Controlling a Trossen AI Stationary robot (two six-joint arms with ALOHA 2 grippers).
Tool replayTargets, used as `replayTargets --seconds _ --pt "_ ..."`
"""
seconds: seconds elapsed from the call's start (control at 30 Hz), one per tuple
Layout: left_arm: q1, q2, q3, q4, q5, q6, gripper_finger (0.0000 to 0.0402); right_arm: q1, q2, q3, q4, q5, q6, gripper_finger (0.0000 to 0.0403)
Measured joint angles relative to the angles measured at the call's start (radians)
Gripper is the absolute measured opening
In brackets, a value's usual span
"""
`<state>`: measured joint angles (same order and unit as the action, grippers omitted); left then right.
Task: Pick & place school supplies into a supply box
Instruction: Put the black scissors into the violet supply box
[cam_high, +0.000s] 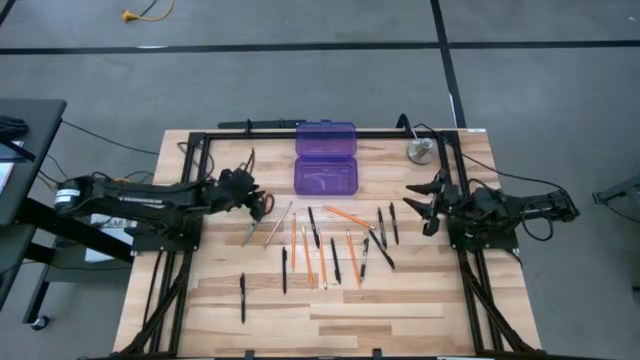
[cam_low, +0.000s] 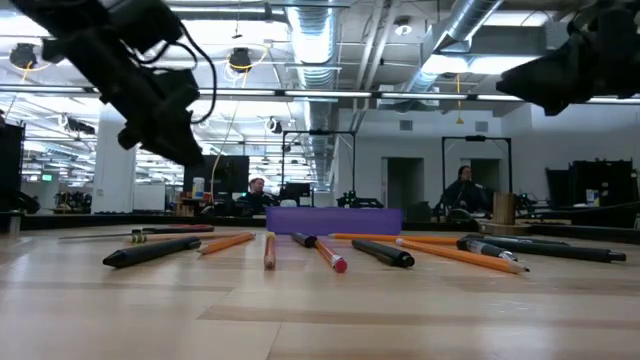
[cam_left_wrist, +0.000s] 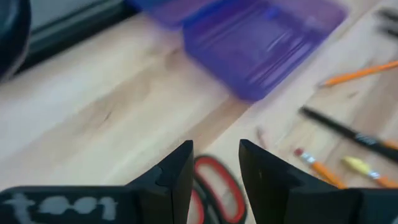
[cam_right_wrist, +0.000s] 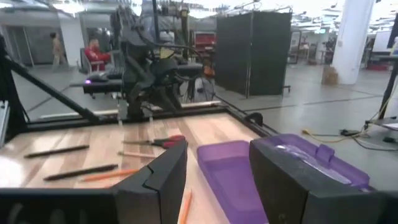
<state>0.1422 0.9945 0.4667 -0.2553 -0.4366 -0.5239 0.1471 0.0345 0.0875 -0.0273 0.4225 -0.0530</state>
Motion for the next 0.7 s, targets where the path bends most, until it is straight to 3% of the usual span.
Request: replayTargets --seconds 0.17,0.4,0.7 --pt "0.009 0.105 0.091 -0.131 0.077 -0.059 0.0116 0.001 0.0 0.0 -0.049 -0.019 -0.008 0.0169" --pt "0.009 0.202 0.185 -0.229 0.217 0.008 0.0116 0.001 0.071 0.01 -0.1 -0.261 0.055 0.0169" --pt "0.009 0.237 0.223 -0.293 0.273 0.062 0.0116 0.001 0.28 0.083 -0.164 -0.267 0.124 0.0169"
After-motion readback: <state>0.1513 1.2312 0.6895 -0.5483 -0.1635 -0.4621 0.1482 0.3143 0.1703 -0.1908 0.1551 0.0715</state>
